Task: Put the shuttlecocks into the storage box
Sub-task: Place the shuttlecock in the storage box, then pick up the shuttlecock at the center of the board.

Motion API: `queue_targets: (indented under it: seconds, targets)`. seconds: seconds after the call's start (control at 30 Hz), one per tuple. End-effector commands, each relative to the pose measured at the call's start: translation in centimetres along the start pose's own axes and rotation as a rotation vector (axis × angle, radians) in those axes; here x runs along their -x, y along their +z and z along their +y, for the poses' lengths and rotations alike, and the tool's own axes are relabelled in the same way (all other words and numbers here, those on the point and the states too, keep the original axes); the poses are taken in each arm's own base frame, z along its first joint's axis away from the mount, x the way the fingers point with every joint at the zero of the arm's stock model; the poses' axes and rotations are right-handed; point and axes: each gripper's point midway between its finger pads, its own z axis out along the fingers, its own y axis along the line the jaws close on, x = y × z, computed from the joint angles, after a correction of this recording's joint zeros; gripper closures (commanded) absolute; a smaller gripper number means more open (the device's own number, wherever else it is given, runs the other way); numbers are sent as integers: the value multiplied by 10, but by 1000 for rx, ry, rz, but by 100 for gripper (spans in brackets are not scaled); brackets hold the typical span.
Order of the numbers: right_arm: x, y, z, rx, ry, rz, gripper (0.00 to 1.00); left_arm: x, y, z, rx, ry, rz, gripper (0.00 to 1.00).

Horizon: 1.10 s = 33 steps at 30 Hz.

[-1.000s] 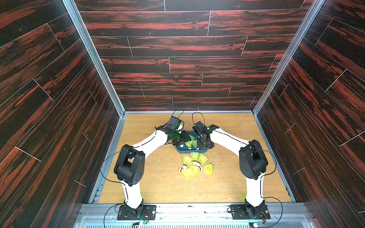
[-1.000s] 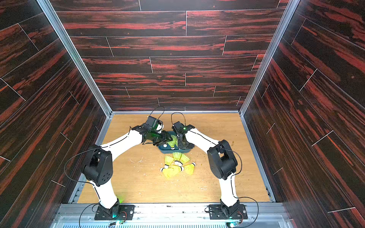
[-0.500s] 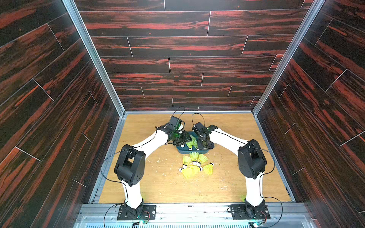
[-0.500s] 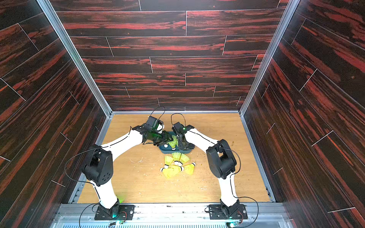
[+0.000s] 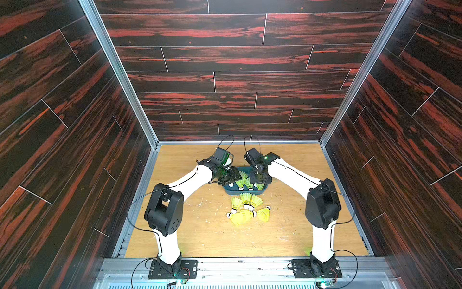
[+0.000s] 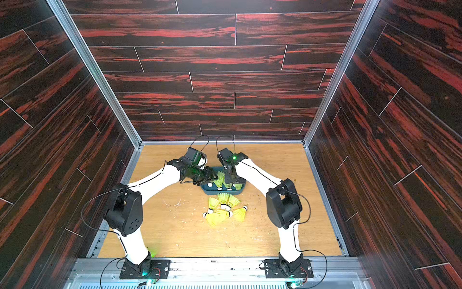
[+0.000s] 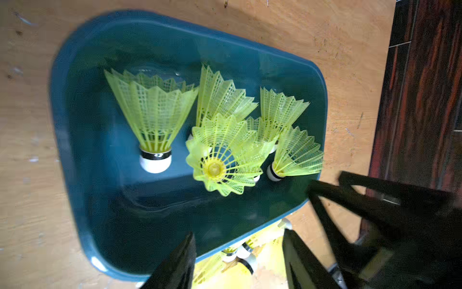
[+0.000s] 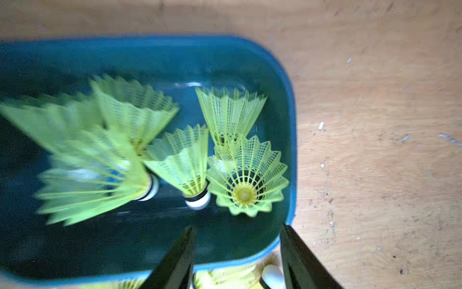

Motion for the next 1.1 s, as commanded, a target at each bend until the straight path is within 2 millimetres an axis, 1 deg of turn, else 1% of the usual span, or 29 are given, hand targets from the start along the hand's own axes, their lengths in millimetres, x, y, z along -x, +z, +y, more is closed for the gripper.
queue_targets:
  seconds: [0.0,0.03,0.1,0.17,0.33,0.4,0.53,0.6,0.63,0.7,0.77,0.87,0.97,1.07]
  targets:
    - [9,-28,-5,27,24,-38,40,-6,-28,-6,14,90,-30,40]
    - [9,-32,-5,37,25,-46,40,-8,-35,-7,11,114,-36,40]
    - [10,-41,-5,66,29,-64,38,-13,-43,-6,14,181,-38,40]
    - [9,-50,-5,98,30,-83,36,-26,-49,3,49,242,2,40]
    - [-2,-75,-5,229,8,-150,22,-51,-66,14,72,447,60,40]
    - [-12,-80,-6,278,-7,-167,16,-61,-72,16,64,526,77,40]
    - [-41,-93,-5,416,-52,-184,2,-83,-82,24,45,688,102,40]
    - [-60,-97,-1,505,-82,-173,2,-97,-86,29,27,766,134,40]
    - [-71,-98,1,551,-99,-165,2,-105,-88,35,30,812,153,40]
    - [-90,-99,1,611,-114,-150,2,-116,-88,44,40,872,182,40]
    - [-108,-98,-4,647,-119,-142,2,-133,-86,52,39,979,229,40]
    - [-132,-89,-9,678,-110,-109,2,-155,-78,61,33,1138,267,39]
    - [-151,-81,-9,712,-109,-61,2,-159,-67,66,51,1220,243,39]
    - [-159,-80,-7,747,-124,-57,2,-161,-55,71,59,1282,227,38]
